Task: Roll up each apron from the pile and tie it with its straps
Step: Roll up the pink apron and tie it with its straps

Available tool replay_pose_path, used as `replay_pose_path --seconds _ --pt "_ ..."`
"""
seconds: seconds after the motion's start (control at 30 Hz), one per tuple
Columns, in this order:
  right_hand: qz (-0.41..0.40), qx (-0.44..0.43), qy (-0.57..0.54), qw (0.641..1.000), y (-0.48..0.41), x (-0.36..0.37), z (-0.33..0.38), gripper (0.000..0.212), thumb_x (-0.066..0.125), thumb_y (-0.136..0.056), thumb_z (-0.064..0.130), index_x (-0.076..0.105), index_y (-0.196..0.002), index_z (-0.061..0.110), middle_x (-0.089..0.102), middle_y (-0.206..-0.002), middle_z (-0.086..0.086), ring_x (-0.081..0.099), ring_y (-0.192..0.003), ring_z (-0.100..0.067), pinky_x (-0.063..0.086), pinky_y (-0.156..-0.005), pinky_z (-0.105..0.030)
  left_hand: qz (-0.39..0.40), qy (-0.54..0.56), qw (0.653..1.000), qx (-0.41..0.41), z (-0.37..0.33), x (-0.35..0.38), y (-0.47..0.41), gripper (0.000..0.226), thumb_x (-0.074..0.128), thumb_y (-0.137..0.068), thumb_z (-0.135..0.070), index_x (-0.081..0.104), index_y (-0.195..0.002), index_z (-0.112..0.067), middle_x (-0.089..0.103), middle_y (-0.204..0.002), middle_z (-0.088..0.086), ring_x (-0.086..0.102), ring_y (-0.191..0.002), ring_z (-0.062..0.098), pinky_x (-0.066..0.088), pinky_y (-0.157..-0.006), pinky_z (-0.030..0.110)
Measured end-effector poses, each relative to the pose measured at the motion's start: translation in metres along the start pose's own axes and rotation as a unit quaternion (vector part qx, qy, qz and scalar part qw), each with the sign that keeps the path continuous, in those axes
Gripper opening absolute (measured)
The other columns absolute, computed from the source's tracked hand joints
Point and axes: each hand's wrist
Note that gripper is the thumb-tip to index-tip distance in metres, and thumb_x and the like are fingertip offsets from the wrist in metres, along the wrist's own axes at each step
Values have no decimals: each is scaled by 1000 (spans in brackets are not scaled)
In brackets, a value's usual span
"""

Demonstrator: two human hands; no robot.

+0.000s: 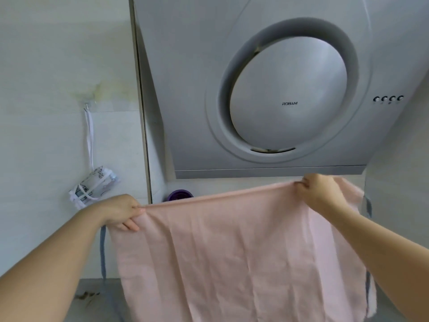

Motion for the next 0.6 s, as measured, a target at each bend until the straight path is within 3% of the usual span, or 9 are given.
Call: replay_pose_path --seconds 0.07,0.17,0.23,0.3,0.37,0.47,0.53,0.6 --pt "82 38 -16 996 -6 17 -6 19 47 -87 12 57 -71 7 63 -77 -12 55 -74 -30 38 -59 -30 -63 -70 996 10 4 5 -11 28 47 -100 -16 54 -73 -11 65 -80 10 67 -77 22 43 -59 24" --pt "103 65 -120 985 -12 23 -7 23 45 -89 2 68 -86 4 65 -83 -8 60 -91 -31 36 -65 -28 -229 -118 964 65 3 10 -16 33 48 -99 -16 56 -67 -14 61 -81 15 59 -84 28 40 -68 30" --pt "90 58 -154 982 -14 20 -5 26 44 -92 3 68 -101 3 64 -95 -11 57 -92 -29 35 -66 -27 -348 -74 926 126 1 13 -13 25 47 -98 -8 69 -87 -1 67 -96 24 61 -97 38 43 -82 37" --pt "65 63 -189 978 -7 12 -4 28 43 -92 5 67 -107 6 63 -97 -12 54 -85 -25 36 -60 -27 -426 -35 886 177 1 15 2 26 48 -94 3 67 -112 5 67 -110 23 60 -106 39 41 -90 36" --pt "10 55 -215 975 7 2 0 30 42 -91 2 66 -108 7 64 -101 -12 53 -87 -25 38 -64 -28 -479 -8 849 223 4 16 22 33 46 -91 9 63 -120 4 64 -120 21 58 -114 35 38 -96 30" --pt "-83 22 -245 966 53 -11 9 34 42 -88 -5 65 -112 3 61 -119 -11 53 -109 -26 36 -85 -22 -536 -2 802 261 31 29 48 39 44 -89 12 61 -123 3 58 -130 18 54 -122 30 33 -106 29" --pt "-97 23 -264 959 98 -6 7 38 42 -87 -6 64 -115 5 59 -127 -3 50 -116 -16 33 -91 -15 -536 -4 803 261 64 51 69 40 44 -88 13 60 -124 4 57 -131 18 53 -122 28 33 -106 29" --pt "-79 17 -253 964 148 10 -3 38 45 -85 -6 65 -115 7 59 -128 -1 52 -114 -11 34 -92 -7 -508 -17 826 244 102 83 94 41 46 -88 14 60 -125 4 56 -133 17 52 -122 24 33 -105 28"
Point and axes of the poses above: each hand's wrist, its own y-axis away from the middle knuckle, its own x-axis out of the palm, z = x × y
